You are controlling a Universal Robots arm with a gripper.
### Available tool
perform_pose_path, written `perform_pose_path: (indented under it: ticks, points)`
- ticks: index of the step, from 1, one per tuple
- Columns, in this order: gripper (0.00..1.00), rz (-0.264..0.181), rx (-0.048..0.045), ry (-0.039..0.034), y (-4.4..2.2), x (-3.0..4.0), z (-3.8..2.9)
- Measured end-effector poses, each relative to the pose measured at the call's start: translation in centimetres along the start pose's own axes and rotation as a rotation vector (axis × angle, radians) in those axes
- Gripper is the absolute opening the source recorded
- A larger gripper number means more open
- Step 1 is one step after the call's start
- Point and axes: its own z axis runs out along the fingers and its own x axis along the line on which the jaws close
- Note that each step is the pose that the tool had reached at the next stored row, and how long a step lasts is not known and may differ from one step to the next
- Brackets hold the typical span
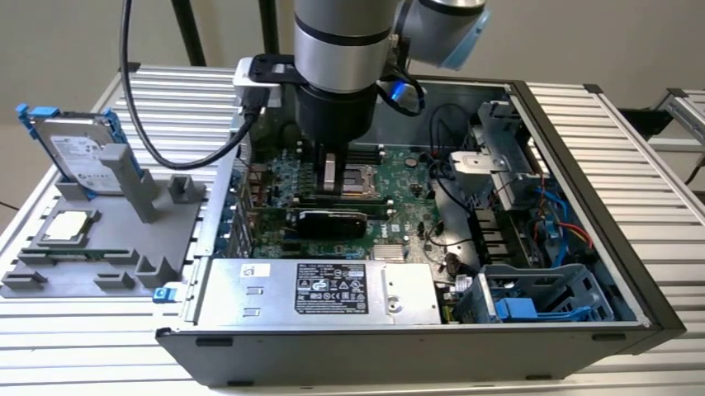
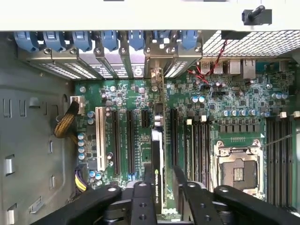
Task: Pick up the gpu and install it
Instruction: 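Press down on the gpu until it lock into place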
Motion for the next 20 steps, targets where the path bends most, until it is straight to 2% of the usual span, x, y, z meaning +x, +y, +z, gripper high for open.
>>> perform_pose_path:
  ticks: [20]
  points:
    - [0.00, 0.000, 0.0000, 0.0000, 0.07, -0.13, -2.15]
